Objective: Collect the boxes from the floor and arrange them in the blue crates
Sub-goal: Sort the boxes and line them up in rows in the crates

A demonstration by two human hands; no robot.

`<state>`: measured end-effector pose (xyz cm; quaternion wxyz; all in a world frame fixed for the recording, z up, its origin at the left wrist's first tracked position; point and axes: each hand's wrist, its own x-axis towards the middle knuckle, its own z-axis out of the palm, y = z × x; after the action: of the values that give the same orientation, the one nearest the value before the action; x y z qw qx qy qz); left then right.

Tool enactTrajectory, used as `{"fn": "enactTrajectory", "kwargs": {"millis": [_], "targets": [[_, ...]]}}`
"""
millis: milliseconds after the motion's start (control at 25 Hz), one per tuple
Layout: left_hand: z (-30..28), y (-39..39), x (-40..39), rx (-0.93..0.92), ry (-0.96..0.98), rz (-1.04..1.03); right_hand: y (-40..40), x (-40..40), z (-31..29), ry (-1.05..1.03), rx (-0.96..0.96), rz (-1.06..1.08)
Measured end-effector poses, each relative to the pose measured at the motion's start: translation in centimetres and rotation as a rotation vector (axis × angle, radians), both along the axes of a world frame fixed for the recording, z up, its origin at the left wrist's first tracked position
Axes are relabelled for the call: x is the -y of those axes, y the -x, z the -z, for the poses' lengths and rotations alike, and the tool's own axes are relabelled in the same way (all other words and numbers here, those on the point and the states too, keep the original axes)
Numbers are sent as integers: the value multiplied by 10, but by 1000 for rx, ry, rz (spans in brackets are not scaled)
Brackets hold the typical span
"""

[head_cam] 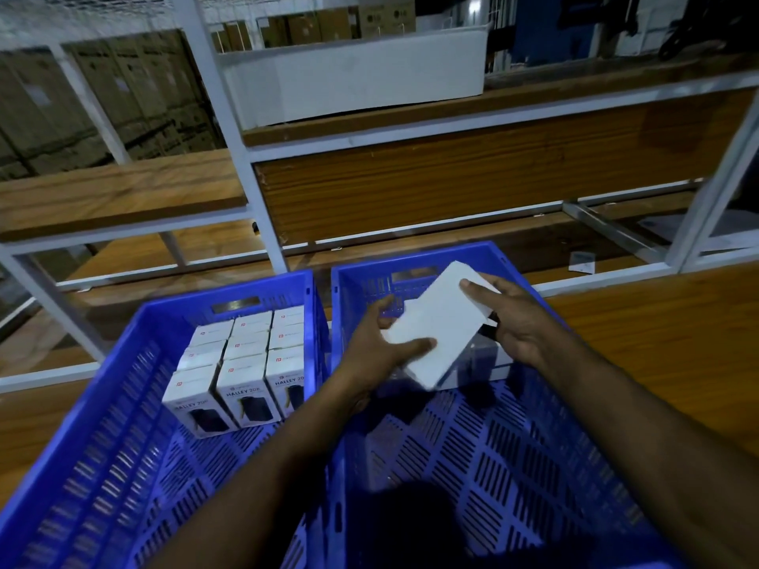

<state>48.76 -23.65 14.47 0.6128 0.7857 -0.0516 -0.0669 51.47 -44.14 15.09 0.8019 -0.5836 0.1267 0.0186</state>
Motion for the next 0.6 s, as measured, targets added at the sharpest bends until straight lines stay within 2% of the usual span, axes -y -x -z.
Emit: {"fn": "enactTrajectory", "kwargs": {"millis": [80,160,200,280,360,440,600], "targets": [[-5,-5,-7,-45,262,-133,-2,3,1,-92,-17,72],[-7,-9,-11,-142,452,-168,-3,3,3,-186,-36,117],[-7,-9,-11,-185,475,-146,-4,3,5,-224,-43,124],[-1,-10,-8,-208,403,-120,-4,1,8,-225,-56,95],[2,-12,-8,-173,350,-177,1,-2,7,-77,-85,8],[0,-14,-10,-117,395,-281,5,-3,6,76,-95,-90],[-4,-18,-12,3,365,-370,8,6,1,247,-59,-240]]}}
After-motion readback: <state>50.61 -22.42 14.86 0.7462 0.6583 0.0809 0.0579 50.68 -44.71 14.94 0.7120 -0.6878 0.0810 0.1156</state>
